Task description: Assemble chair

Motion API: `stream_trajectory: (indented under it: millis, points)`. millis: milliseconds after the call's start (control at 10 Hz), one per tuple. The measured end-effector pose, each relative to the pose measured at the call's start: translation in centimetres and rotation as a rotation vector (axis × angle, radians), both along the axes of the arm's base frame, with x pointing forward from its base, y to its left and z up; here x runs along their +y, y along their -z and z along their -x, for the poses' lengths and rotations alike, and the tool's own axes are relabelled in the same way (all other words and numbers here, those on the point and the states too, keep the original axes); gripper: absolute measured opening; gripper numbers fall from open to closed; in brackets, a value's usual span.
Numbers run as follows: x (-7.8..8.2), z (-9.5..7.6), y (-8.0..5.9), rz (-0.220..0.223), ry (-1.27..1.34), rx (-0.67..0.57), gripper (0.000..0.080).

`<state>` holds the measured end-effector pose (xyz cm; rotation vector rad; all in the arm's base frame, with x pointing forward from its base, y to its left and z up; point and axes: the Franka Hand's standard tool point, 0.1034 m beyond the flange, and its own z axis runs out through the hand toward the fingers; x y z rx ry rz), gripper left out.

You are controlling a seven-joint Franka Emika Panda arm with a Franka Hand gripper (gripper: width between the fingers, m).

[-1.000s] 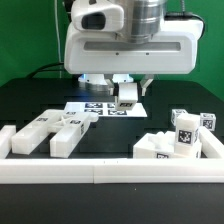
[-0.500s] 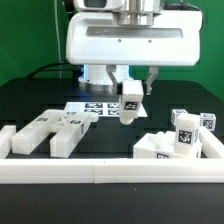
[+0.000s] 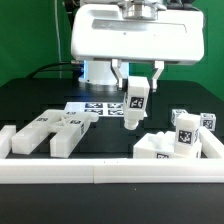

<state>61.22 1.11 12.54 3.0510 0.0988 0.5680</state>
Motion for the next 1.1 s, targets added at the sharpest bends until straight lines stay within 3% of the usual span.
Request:
stream_trajectory:
  millis: [500, 900, 1100]
  points:
    - [2.9, 0.2, 1.3, -0.02, -0.017, -0.003, 0.0291]
    - [2.5, 0.0, 1.0, -0.013, -0.023, -0.073, 0.0291]
    - [2.3, 0.8, 1.5, -0.013, -0.019, -0.114, 0.0291]
